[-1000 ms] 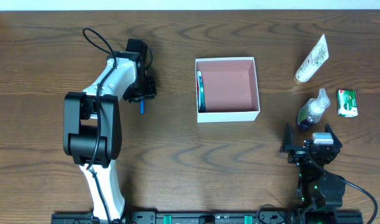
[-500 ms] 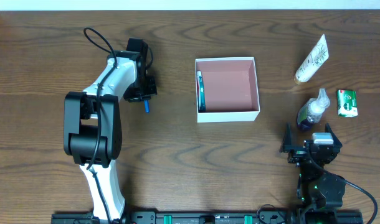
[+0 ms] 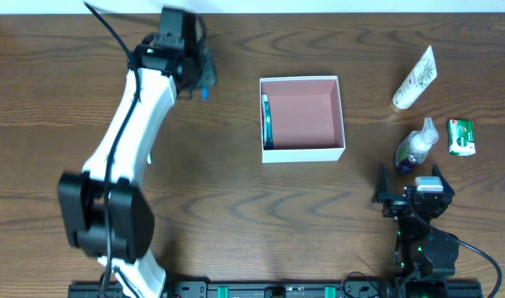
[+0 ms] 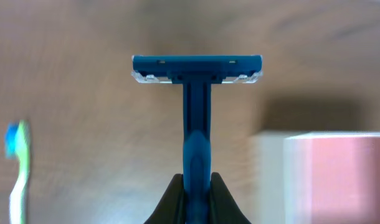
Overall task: Pack container
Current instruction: 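Carry the blue razor into the box beside the toothpaste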
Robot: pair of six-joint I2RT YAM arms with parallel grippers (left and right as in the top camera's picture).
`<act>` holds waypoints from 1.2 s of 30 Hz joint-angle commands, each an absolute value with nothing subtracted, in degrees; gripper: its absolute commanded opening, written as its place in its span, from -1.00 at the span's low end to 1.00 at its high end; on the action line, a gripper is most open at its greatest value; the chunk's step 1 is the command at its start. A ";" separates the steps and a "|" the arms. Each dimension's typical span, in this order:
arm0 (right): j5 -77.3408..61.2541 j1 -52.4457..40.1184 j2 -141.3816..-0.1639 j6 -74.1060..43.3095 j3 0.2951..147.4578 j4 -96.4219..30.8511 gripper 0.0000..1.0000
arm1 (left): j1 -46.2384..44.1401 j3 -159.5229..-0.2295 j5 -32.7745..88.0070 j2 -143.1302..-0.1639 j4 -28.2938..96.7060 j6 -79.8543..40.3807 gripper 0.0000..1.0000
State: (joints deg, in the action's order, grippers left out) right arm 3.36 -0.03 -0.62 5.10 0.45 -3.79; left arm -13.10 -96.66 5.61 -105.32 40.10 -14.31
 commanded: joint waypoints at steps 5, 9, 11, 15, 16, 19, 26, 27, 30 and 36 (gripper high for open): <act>3.18 -0.43 -0.27 5.87 0.32 -4.01 0.99 | -25.34 -98.83 5.50 -102.19 31.40 -18.55 -0.86; 3.18 -0.43 -0.27 5.87 0.32 -4.01 0.99 | -30.68 -98.74 2.61 -104.03 31.38 -18.55 -0.86; 3.16 -0.43 -0.27 5.87 0.32 -4.01 0.98 | -31.75 -98.74 1.91 -105.19 32.53 -18.57 -0.86; 3.18 -0.43 -0.27 5.87 0.32 -4.01 0.98 | -32.60 -98.74 1.96 -108.29 35.31 -20.93 -0.85; 3.16 -0.43 -0.27 5.87 0.32 -4.01 0.99 | -32.60 -98.74 1.98 -109.06 35.90 -21.65 -0.85; 3.16 -0.43 -0.27 5.87 0.32 -4.01 0.99 | -32.60 -98.74 2.15 -111.70 37.26 -22.94 -0.84; 3.18 -0.43 -0.27 5.87 0.32 -4.01 0.98 | -32.82 -98.70 6.94 -116.22 37.91 -23.27 -0.83; 3.16 -0.43 -0.27 5.85 0.32 -4.01 0.99 | -32.88 -98.70 6.90 -116.62 38.15 -23.27 -0.83; 3.16 -0.43 -0.27 5.87 0.32 -4.01 0.98 | -32.93 -98.70 6.85 -117.62 39.48 -23.24 -0.84; 3.16 -0.43 -0.27 5.87 0.32 -4.01 0.99 | -32.93 -98.70 5.74 -120.27 43.13 -23.27 -0.84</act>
